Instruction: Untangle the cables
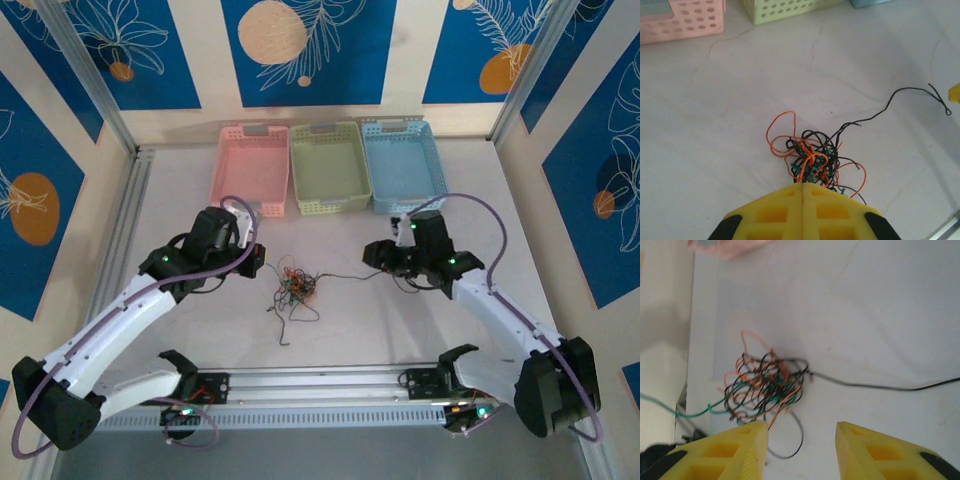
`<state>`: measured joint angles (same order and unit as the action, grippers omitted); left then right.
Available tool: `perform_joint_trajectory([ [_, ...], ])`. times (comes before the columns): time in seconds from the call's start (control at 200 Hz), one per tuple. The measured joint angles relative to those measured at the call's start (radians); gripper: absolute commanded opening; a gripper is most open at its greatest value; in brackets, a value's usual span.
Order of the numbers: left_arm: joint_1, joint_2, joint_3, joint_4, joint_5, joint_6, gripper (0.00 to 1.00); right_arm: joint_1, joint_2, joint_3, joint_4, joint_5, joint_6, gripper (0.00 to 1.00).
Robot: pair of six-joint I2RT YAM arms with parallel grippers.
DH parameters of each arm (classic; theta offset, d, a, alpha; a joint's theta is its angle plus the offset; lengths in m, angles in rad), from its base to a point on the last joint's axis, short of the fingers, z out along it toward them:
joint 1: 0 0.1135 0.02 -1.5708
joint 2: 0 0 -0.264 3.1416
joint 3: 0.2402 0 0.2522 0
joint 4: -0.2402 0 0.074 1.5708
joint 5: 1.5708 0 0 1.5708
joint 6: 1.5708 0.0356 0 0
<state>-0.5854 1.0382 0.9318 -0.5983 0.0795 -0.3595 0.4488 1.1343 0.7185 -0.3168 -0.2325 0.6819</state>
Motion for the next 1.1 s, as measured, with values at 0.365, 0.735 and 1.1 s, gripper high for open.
perform_joint_trajectory([
  [0.365, 0.002, -0.003, -0.049, 0.047, 0.010, 0.000, 0.00, 0.276, 0.375, 0.306, -0.018, 0.049, 0.133, 0.32],
  [0.735, 0.002, -0.015, -0.049, 0.060, 0.009, 0.000, 0.00, 0.346, 0.508, 0.378, -0.080, 0.117, 0.229, 0.32],
  [1.1, 0.002, -0.017, -0.050, 0.060, 0.006, 0.000, 0.00, 0.346, 0.606, 0.423, -0.079, 0.117, 0.246, 0.31],
])
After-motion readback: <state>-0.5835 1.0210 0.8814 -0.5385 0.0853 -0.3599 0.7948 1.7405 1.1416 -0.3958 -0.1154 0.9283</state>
